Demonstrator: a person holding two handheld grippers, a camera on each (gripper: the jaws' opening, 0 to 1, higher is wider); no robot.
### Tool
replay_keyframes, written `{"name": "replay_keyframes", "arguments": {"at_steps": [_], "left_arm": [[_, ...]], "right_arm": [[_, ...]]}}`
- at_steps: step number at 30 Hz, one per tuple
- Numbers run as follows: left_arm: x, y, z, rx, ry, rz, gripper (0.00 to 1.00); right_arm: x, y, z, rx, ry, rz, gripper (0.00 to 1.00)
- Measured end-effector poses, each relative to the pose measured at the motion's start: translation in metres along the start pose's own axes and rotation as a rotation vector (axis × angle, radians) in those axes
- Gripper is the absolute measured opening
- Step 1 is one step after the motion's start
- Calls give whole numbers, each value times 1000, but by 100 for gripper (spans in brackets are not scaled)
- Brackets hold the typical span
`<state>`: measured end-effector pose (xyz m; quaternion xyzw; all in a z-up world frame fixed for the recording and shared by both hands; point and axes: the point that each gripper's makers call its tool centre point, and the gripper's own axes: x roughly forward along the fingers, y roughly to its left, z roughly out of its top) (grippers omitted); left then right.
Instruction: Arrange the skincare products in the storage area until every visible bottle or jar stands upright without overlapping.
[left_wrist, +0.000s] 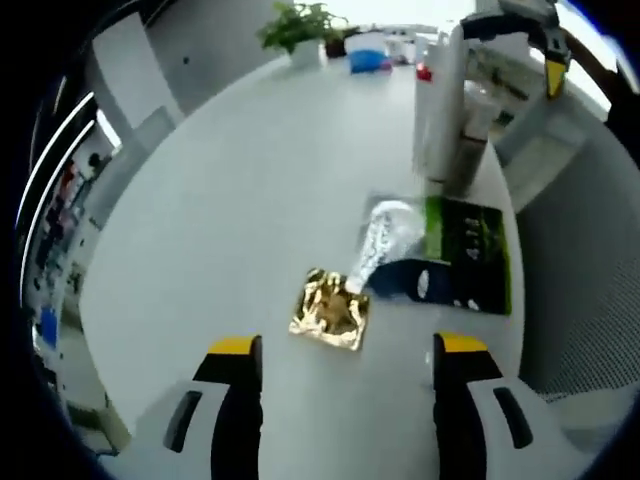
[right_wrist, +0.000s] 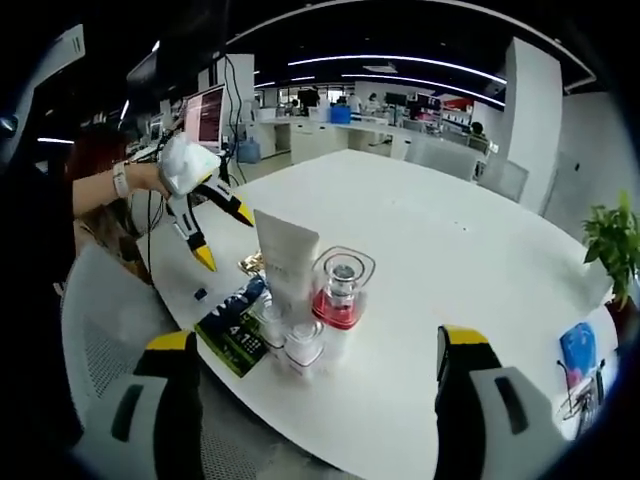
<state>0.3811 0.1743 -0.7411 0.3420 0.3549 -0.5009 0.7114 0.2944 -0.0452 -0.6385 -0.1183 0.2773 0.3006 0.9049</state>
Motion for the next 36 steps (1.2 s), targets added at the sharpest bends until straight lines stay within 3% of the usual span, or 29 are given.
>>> {"name": "replay_keyframes", "arguments": {"at_steps": [11, 16, 36], "left_arm": [[20, 6, 4, 59, 36, -59, 59], [27, 8, 7, 66, 34, -90, 50], [50, 7, 3, 127, 115, -181, 48]], "right_arm": [[0, -4, -4, 13, 13, -5, 99], [-1, -5, -5, 14, 16, -8, 99], [-5, -11, -11, 50, 21, -34, 99]]}}
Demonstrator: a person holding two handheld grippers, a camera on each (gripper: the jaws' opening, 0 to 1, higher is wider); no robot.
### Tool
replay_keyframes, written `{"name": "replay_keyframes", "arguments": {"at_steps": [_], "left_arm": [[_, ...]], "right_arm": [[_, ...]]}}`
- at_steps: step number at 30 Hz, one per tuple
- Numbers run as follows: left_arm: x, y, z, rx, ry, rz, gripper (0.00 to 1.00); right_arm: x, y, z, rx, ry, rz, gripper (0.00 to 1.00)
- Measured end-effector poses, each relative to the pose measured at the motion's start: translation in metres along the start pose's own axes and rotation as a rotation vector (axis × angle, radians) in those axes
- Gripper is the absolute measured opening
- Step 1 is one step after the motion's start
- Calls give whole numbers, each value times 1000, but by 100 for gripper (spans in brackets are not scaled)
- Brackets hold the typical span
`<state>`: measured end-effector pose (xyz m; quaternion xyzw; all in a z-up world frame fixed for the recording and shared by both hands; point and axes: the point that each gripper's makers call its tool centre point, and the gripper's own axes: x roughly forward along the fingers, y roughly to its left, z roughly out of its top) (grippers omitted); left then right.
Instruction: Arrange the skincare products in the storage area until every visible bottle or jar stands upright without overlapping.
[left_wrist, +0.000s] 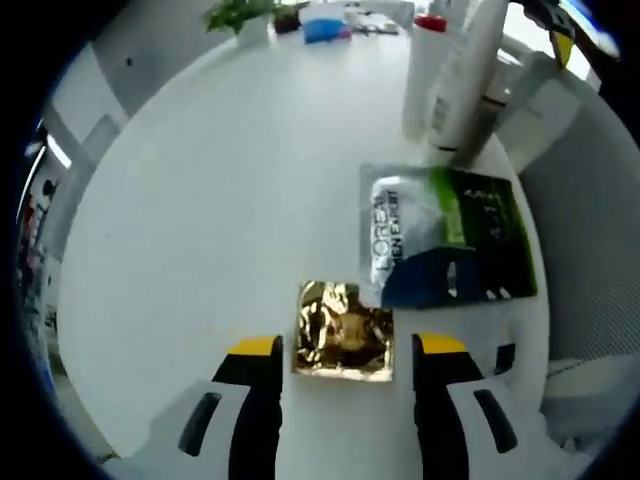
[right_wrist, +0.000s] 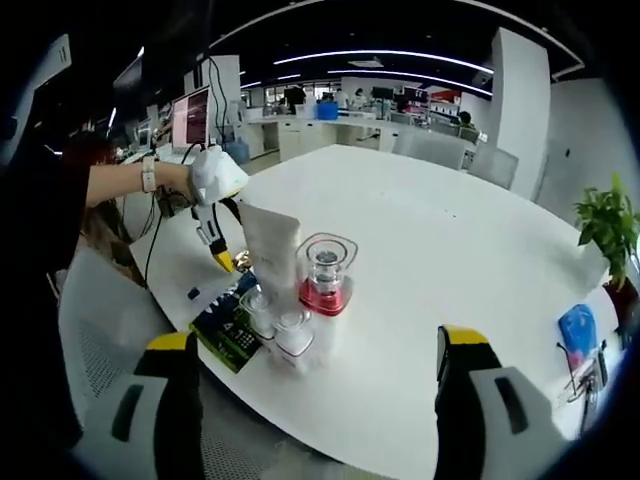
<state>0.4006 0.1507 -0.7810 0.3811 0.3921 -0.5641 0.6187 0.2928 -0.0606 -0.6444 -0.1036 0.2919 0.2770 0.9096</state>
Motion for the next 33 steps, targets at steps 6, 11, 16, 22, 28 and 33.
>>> {"name": "replay_keyframes", "arguments": {"at_steps": [6, 11, 16, 22, 28, 33], "left_arm": [[3, 4, 1, 0, 8, -19, 47], [4, 2, 1, 11, 16, -33, 47], [4, 2, 1, 15, 17, -37, 46], [3, 1, 0, 11, 19, -35, 41], [1, 0, -4, 14, 24, -41, 36], [-2, 0, -11, 36, 45, -49, 36]], "right_arm": [[-3, -6, 2, -9, 0, -12, 99], [-2, -5, 2, -6, -2, -10, 99], [-1, -4, 0, -1, -1, -8, 99], [-3, -5, 1, -5, -6, -11, 99], [-2, -3, 0, -8, -2, -8, 99], [-3, -4, 0, -6, -6, -13, 99]]}}
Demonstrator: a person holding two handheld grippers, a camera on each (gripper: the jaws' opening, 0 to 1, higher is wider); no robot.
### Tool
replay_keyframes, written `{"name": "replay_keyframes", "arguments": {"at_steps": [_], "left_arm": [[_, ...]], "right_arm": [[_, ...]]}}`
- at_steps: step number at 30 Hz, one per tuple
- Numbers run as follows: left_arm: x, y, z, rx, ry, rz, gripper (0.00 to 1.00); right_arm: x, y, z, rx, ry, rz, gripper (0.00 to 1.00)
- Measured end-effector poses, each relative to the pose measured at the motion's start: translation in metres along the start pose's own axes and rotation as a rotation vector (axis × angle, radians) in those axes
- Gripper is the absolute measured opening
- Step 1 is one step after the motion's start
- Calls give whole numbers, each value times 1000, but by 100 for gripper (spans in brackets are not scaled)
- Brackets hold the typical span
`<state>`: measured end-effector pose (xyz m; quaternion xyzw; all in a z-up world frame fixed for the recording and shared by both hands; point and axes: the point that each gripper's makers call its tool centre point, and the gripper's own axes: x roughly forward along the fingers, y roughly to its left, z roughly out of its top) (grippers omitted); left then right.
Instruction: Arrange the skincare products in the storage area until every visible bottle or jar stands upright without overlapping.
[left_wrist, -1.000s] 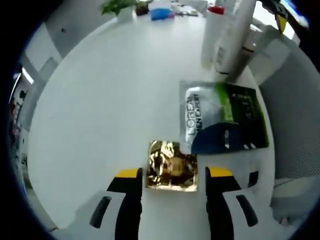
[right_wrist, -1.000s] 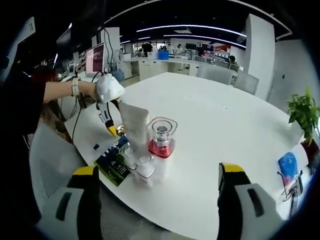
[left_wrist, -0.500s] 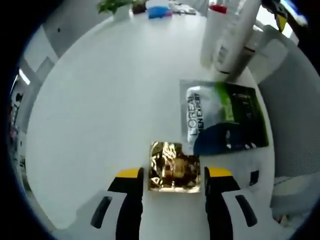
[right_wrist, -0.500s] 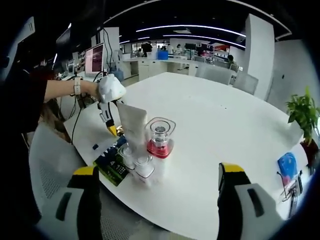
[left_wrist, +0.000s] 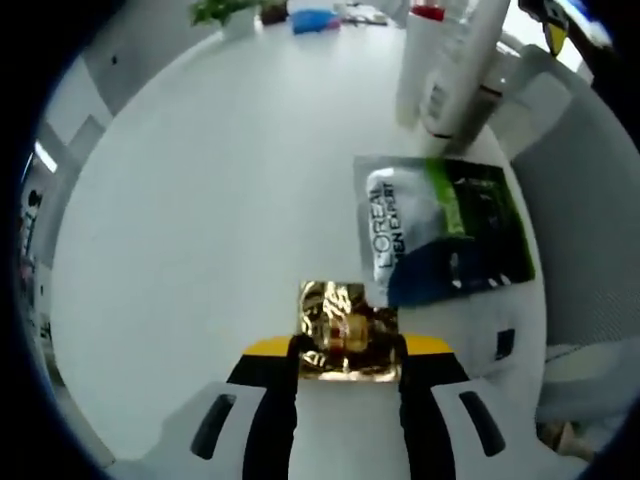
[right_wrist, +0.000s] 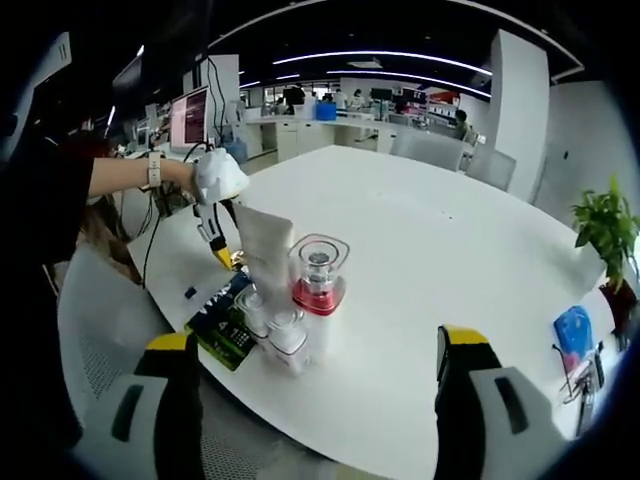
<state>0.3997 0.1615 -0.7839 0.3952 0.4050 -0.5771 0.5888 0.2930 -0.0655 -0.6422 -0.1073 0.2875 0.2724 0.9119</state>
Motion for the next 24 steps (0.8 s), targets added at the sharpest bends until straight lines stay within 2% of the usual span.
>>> {"name": "replay_keyframes", "arguments": {"at_steps": [3, 16, 19, 24], "left_arm": [[-1, 3, -4, -36, 6, 14, 36], [-9, -3, -26, -27, 67, 10, 36], [-10, -7, -24, -103, 31, -16, 36], [-10, -23, -21, -50, 52, -65, 36]], "right_arm": [[0, 0, -1, 0, 1, -2, 99], [-1, 0, -5, 7, 8, -2, 99], [-1, -1, -6, 6, 8, -2, 99], [0, 0, -4, 5, 3, 1, 99]]}}
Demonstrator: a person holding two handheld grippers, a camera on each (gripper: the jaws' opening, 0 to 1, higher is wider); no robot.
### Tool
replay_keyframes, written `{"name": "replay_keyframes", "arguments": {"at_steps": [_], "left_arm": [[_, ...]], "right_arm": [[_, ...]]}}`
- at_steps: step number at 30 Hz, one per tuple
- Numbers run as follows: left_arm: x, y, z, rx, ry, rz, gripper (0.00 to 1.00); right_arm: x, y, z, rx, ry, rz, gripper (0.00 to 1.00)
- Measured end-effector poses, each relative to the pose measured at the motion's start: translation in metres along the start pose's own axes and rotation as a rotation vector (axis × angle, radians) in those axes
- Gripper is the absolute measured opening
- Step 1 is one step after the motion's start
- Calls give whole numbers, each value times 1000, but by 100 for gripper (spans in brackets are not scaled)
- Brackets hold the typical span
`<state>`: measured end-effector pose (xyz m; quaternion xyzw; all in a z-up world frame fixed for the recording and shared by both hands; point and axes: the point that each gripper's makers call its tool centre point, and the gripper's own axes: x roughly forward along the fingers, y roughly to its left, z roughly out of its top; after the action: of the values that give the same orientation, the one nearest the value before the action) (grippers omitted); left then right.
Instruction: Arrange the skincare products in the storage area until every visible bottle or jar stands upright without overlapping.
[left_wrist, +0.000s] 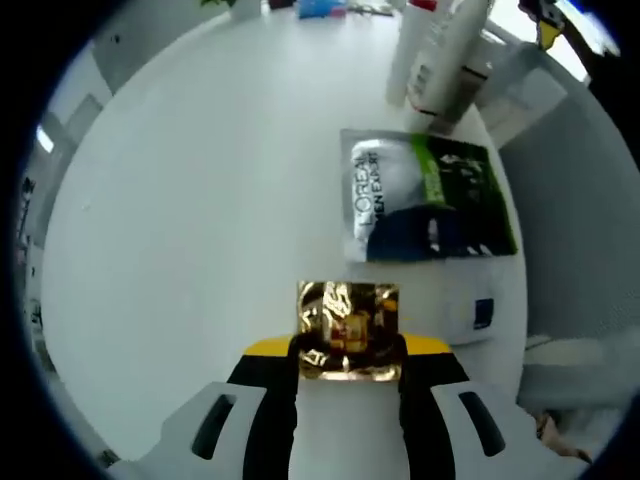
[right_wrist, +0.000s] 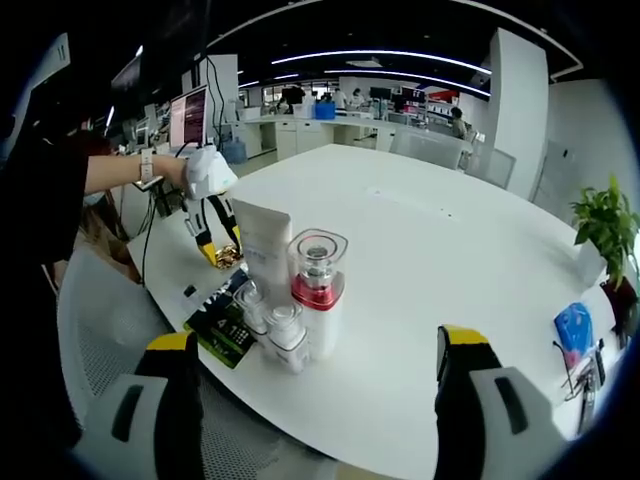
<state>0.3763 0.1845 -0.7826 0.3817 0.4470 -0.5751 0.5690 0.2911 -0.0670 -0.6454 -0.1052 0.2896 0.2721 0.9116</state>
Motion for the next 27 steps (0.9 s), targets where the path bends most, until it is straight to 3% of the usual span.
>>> {"name": "replay_keyframes", "arguments": {"at_steps": [2, 14, 27], "left_arm": [[1, -7, 4, -23, -12, -34, 36], [4, -10, 13, -8, 14, -53, 36], [3, -15, 6, -2, 43, -39, 36]], "right_arm": [[0, 0, 0, -2, 2, 0, 99], [-1, 0, -2, -1, 1, -3, 99], [-2, 0, -1, -1, -4, 1, 99]]}}
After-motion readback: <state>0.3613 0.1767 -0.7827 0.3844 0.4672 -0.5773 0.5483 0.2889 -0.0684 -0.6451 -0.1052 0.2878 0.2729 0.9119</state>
